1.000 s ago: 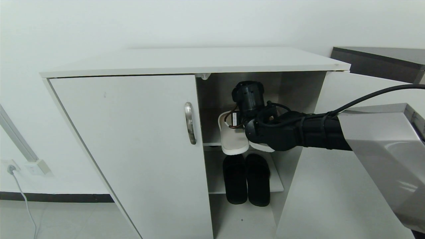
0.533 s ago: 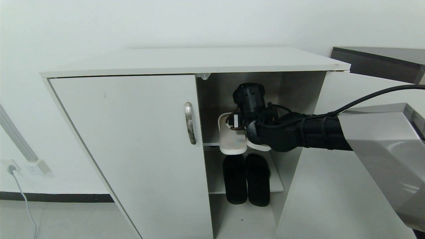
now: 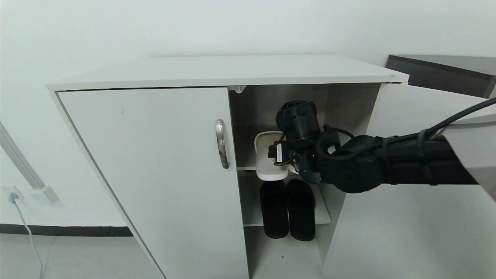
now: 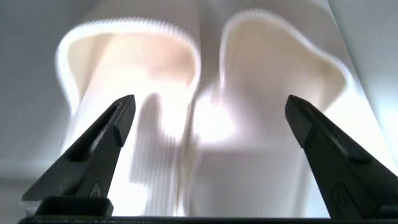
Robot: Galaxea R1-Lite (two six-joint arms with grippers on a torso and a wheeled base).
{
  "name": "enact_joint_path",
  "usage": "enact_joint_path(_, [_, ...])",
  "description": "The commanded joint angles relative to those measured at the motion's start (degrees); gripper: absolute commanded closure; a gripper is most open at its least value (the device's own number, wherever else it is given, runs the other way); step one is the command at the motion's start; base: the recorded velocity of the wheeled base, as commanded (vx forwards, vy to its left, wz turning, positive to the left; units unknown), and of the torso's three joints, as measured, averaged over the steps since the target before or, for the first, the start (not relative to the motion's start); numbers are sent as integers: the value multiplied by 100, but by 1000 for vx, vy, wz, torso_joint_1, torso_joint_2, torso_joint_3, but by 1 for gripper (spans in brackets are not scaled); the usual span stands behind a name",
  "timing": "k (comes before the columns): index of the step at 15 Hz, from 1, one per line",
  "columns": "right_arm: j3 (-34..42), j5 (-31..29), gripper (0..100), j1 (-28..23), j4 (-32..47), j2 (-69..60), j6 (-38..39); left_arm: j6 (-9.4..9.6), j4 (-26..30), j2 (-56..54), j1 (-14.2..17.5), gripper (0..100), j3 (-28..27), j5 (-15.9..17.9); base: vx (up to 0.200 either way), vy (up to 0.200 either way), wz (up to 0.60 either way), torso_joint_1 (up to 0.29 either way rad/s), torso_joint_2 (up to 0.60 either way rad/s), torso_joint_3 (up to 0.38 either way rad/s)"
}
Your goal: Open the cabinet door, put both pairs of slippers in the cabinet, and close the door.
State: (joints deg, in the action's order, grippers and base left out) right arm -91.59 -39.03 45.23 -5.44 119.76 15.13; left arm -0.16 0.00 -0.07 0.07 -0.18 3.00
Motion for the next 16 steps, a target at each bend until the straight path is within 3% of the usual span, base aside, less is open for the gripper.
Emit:
enact_joint_path(1, [800, 10, 0, 320, -98, -919, 78, -2, 0, 7, 1, 100, 1, -1, 0, 0, 0, 0, 0, 0])
enact_joint_path(7, [3006, 150, 0, 847, -1548, -1957, 52, -2, 0, 7, 1, 100, 9, -1, 0, 0, 0, 0, 0, 0])
enact_joint_path(8, [3305, 282, 100, 847, -1812, -2009, 43, -2, 0, 7, 1, 100, 1, -1, 0, 0, 0, 0, 0, 0])
enact_joint_path(11, [3921, 775, 100, 839, -2313, -1965, -10, -2, 0, 7, 1, 100, 1, -1, 0, 0, 0, 0, 0, 0])
enact_joint_path(16, [3929, 810, 100, 847, -2524, -1816, -36, -2, 0, 7, 1, 100, 1, -1, 0, 0, 0, 0, 0, 0])
